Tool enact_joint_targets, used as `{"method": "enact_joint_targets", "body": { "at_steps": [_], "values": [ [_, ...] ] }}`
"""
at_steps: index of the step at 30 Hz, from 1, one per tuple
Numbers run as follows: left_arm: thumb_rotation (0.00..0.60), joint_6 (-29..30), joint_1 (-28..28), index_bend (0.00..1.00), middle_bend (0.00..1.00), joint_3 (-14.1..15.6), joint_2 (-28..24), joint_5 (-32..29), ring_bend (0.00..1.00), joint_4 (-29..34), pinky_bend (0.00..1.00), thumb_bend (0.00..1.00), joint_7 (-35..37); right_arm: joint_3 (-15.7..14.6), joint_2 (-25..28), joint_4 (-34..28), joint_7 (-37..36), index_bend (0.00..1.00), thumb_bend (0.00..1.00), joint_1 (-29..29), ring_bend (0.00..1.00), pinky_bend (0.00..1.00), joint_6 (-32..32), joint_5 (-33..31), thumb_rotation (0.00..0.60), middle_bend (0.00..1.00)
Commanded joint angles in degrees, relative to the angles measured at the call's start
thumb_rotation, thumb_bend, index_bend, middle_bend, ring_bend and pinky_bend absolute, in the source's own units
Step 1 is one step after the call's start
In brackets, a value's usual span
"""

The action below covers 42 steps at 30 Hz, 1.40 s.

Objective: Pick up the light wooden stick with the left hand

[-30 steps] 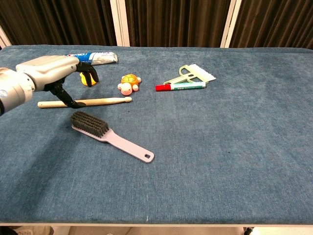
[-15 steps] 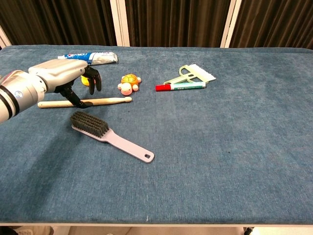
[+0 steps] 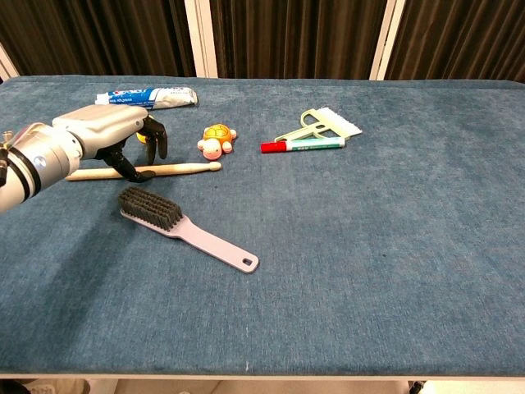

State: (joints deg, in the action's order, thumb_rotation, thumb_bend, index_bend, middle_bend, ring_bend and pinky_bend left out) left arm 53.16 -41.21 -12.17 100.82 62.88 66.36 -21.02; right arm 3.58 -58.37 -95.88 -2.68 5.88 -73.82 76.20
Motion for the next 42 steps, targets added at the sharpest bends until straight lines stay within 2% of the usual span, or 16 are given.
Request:
{"method": "enact_joint_targets", "body": {
  "at_steps": [1, 8, 13, 17, 26, 34, 42],
  "values": [
    [0.600, -0.06, 0.07, 0.44, 0.49, 0.26, 0.22, -0.08, 0.21, -0.35, 0.17, 0.30, 0.31, 0.01, -0.02, 0.03, -0.04, 0.20, 0.18, 0.02, 0.09, 0.00, 0.08, -0.07, 0.600, 0.14],
    [0.600, 0.01, -0.07, 0.47, 0.53, 0.41, 0.75, 0.13, 0.24, -1.49, 0.17, 0.31, 1.30, 0.02, 0.00, -0.04, -0.18, 0.20, 0.18, 0.07, 0.09, 0.00, 0.29, -0.27, 0.600, 0.14],
    [0.600, 0.16, -0.04, 0.55, 0.60, 0.70, 0.93, 0.23, 0.28, -1.90, 0.17, 0.38, 1.32, 0.02, 0.04, -0.05, -0.30, 0.20, 0.18, 0.10, 0.09, 0.00, 0.38, -0.32, 0.600, 0.14],
    [0.600, 0.47, 0.06, 0.57, 0.61, 1.07, 0.69, 0.29, 0.29, -1.77, 0.17, 0.42, 0.54, 0.07, 0.03, -0.06, -0.51, 0.20, 0.18, 0.09, 0.09, 0.00, 0.35, -0.36, 0.600, 0.14],
    [0.600, 1.01, 0.52, 0.61, 0.65, 0.33, -2.23, 0.74, 0.32, 2.20, 0.18, 0.46, 2.71, 0.06, 0.08, -0.11, -0.84, 0.20, 0.18, 0.06, 0.09, 0.00, 0.40, -0.38, 0.600, 0.14],
    [0.600, 1.15, 1.41, 0.63, 0.66, -1.26, -9.84, 1.55, 0.32, 10.70, 0.19, 0.46, 7.02, 0.03, 0.09, -0.20, -0.76, 0.20, 0.18, 0.02, 0.09, 0.00, 0.32, -0.37, 0.600, 0.14],
    [0.600, 1.75, 2.57, 0.64, 0.66, -5.09, -24.37, 2.10, 0.32, 25.41, 0.18, 0.46, 11.16, -0.11, 0.12, -0.55, -0.17, 0.20, 0.18, -0.01, 0.09, 0.00, 0.28, -0.34, 0.600, 0.14]
  ]
}}
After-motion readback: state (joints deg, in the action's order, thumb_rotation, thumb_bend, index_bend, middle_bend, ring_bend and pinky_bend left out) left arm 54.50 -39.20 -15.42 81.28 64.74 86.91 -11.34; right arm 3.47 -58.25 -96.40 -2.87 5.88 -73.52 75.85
